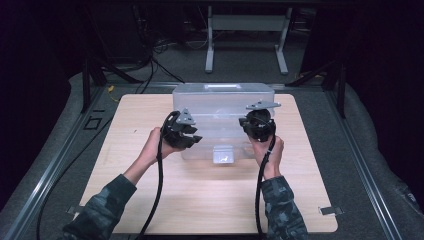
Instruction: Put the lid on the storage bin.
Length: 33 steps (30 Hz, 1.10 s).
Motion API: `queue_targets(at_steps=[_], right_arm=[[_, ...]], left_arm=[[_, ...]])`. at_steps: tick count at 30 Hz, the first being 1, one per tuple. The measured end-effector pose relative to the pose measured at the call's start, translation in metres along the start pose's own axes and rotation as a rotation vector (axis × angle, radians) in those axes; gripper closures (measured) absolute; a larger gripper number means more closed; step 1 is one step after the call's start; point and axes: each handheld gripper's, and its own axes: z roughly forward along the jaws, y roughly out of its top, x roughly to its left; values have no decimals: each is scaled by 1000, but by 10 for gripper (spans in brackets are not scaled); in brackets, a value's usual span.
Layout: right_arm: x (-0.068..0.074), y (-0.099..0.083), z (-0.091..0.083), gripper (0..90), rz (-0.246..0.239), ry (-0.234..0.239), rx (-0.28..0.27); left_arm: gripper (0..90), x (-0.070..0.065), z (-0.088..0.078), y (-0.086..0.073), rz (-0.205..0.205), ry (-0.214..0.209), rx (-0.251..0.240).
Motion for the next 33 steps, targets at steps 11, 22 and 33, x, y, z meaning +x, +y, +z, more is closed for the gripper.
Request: queue_targets(at_steps=[11, 22, 33], right_arm=[[5, -1, 0, 900, -24, -4, 22], [3, -5, -5, 900, -10, 15, 38], [4, -6, -5, 900, -3, 19, 59]], left_arm=[[331, -7, -24, -10, -35, -40, -37], [251, -14, -42, -46, -43, -5, -21], [206, -2, -28, -90, -143, 4, 29]])
